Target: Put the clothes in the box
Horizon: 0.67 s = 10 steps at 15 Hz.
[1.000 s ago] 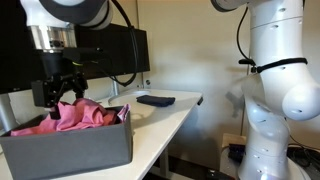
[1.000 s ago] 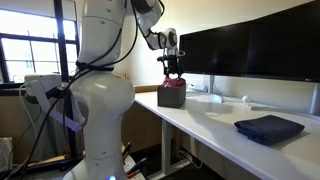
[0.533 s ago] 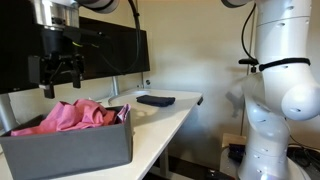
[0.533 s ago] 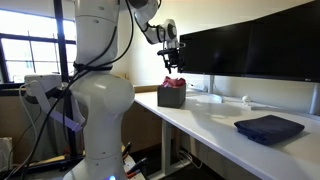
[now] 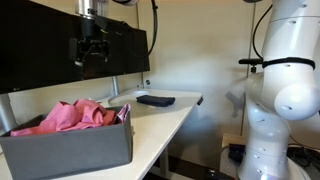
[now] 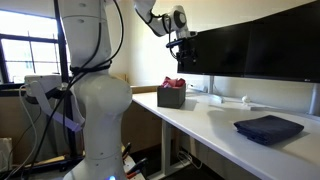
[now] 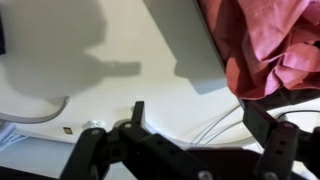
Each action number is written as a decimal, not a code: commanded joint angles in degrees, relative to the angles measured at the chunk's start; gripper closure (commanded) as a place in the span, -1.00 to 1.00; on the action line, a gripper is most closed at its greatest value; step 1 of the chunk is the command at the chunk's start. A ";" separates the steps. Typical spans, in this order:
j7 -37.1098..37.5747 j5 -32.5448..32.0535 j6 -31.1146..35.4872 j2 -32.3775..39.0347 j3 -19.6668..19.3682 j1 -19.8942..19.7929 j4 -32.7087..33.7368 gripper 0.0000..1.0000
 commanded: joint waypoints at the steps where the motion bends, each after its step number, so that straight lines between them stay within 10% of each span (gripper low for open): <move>1: 0.39 -0.33 0.92 -8.08 -1.45 -3.76 -7.54 -1.00; 10: -5.26 0.84 -0.27 -16.92 -6.62 -10.06 -18.01 -1.00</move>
